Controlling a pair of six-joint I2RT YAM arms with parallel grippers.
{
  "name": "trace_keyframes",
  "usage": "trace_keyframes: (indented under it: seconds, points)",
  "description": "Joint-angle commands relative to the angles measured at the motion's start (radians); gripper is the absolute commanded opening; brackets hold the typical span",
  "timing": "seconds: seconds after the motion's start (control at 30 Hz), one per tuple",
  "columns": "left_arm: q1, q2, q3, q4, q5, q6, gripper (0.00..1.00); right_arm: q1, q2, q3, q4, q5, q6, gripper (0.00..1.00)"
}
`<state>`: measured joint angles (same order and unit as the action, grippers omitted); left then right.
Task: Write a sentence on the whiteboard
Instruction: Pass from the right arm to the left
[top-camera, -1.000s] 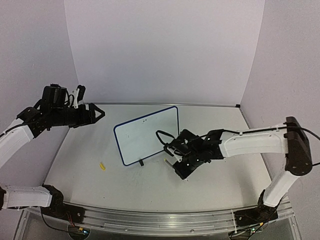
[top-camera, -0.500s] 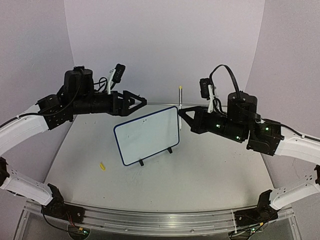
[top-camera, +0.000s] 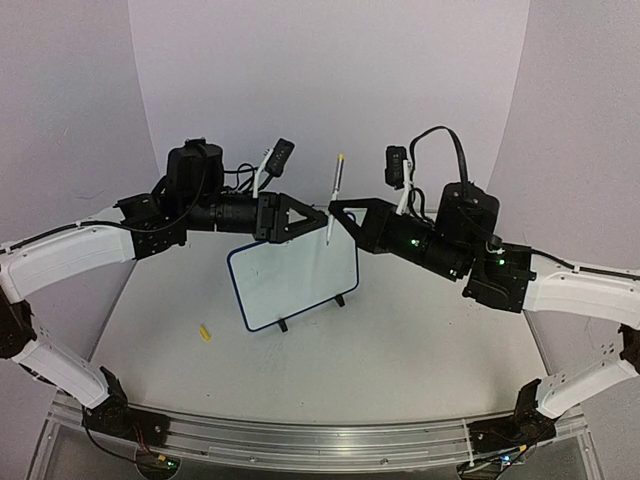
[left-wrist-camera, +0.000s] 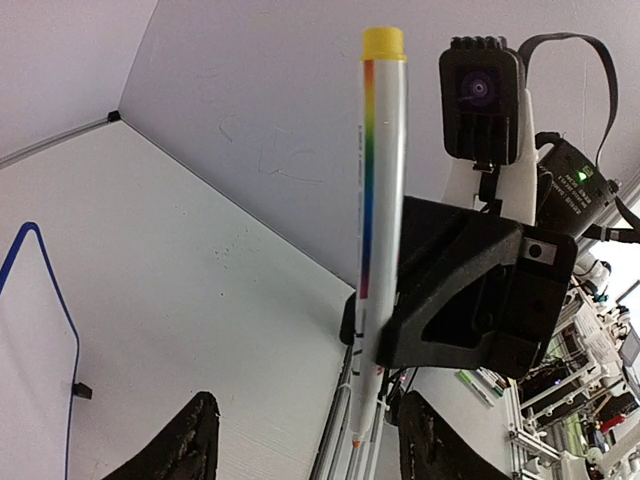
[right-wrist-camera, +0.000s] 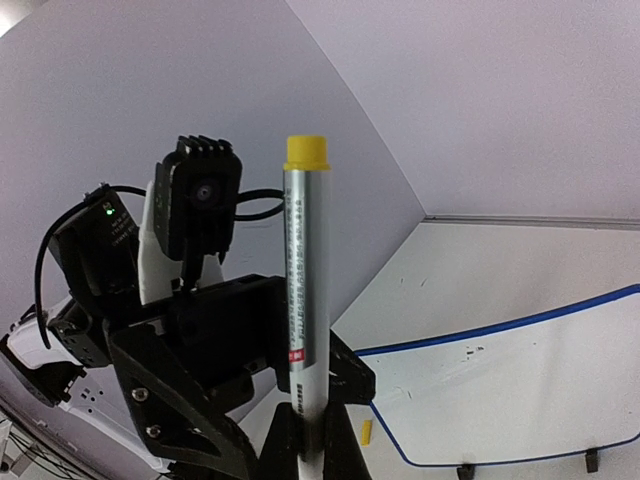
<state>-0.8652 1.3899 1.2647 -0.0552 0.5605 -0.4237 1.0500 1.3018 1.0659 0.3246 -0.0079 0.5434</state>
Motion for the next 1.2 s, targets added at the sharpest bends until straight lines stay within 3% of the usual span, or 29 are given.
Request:
trace_keyframes:
  seconds: [0.0, 0.4, 0.57, 0.83, 1.17]
  points:
    - [-0.005, 0.023, 0.072, 0.07, 0.072, -0.013, 0.54, 0.002, 0.02, 0.04, 0.077, -0.042, 0.03, 0.0]
    - [-0.009, 0.063, 0.078, 0.088, 0.138, -0.041, 0.32, 0.003, 0.017, 0.034, 0.084, -0.034, 0.03, 0.0]
    - [-0.015, 0.064, 0.062, 0.081, 0.147, -0.042, 0.32, 0.002, 0.001, 0.02, 0.088, -0.012, 0.033, 0.0]
    - [-0.015, 0.051, 0.039, 0.076, 0.145, -0.037, 0.22, 0.002, -0.008, 0.009, 0.088, -0.001, 0.037, 0.0]
    - [-0.015, 0.05, 0.033, 0.061, 0.119, -0.023, 0.22, 0.002, -0.006, 0.015, 0.088, -0.012, 0.039, 0.0]
